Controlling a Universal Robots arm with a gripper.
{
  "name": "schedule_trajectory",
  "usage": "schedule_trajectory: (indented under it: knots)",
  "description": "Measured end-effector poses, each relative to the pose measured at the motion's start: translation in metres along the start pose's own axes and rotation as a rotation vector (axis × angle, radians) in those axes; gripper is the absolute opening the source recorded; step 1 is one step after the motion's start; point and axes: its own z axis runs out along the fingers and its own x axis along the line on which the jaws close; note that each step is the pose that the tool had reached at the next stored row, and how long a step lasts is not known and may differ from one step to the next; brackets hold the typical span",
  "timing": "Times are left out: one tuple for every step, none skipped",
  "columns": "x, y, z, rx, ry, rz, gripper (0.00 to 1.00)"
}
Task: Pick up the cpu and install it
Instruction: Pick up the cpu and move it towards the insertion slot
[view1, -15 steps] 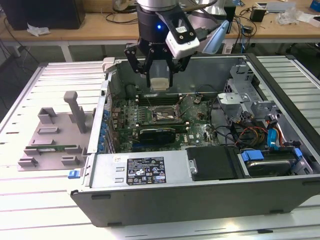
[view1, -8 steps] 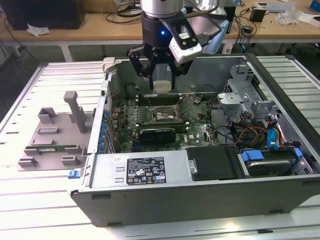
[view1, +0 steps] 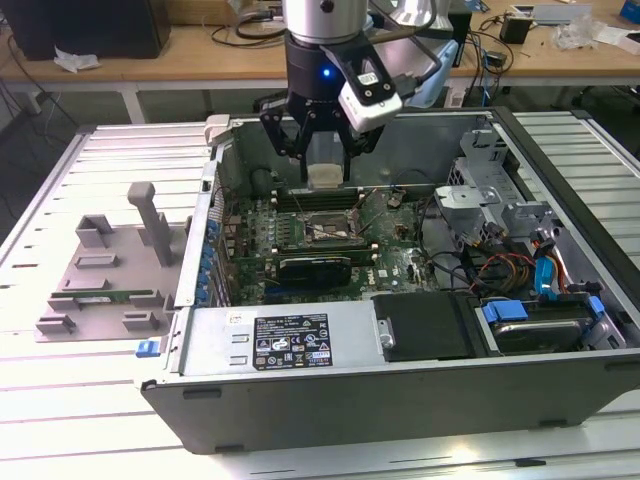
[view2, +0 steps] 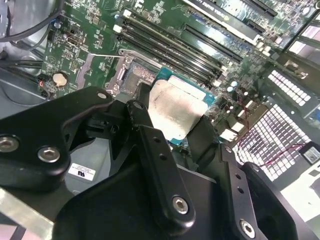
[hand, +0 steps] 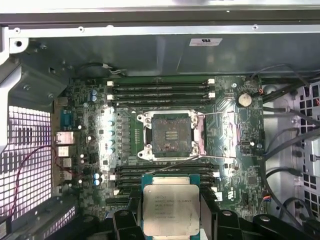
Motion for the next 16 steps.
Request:
schedule_trajectory:
  knots:
    - [0.0000,0.0011,0.0013,-0.0001,-0.0001,0.000,0.55]
    - [-0.0001,0.0022,0.0025,-0.0002,-0.0001,0.000,0.55]
    - [0.0000,0.0043,0.0048,-0.0002,-0.0001,0.000,0.55]
    - [0.0001,0.0061,0.0069,0.0000,0.0000,0.000,0.55]
    - [0.0001,0.0069,0.0080,0.0003,0.0000,-0.001,0.55]
    - [0.0002,0.0082,0.0099,0.0007,0.0001,-0.003,0.55]
    - [0.0002,0.0092,0.0112,0.0011,0.0002,-0.005,0.55]
    - [0.0003,0.0097,0.0121,0.0013,0.0002,-0.008,0.55]
    - [0.0003,0.0107,0.0137,0.0012,0.0006,-0.013,0.55]
    - [0.0003,0.0117,0.0150,0.0012,0.0008,-0.018,0.55]
    - [0.0002,0.0127,0.0160,0.0012,0.0010,-0.021,0.55]
    - [0.0002,0.0148,0.0181,0.0010,0.0013,-0.028,0.55]
    - [0.0002,0.0169,0.0203,0.0008,0.0016,-0.035,0.55]
    - [0.0002,0.0188,0.0222,0.0008,0.0019,-0.039,0.55]
    - [0.0003,0.0213,0.0248,0.0008,0.0021,-0.042,0.55]
    - [0.0002,0.0223,0.0265,0.0007,0.0021,-0.043,0.55]
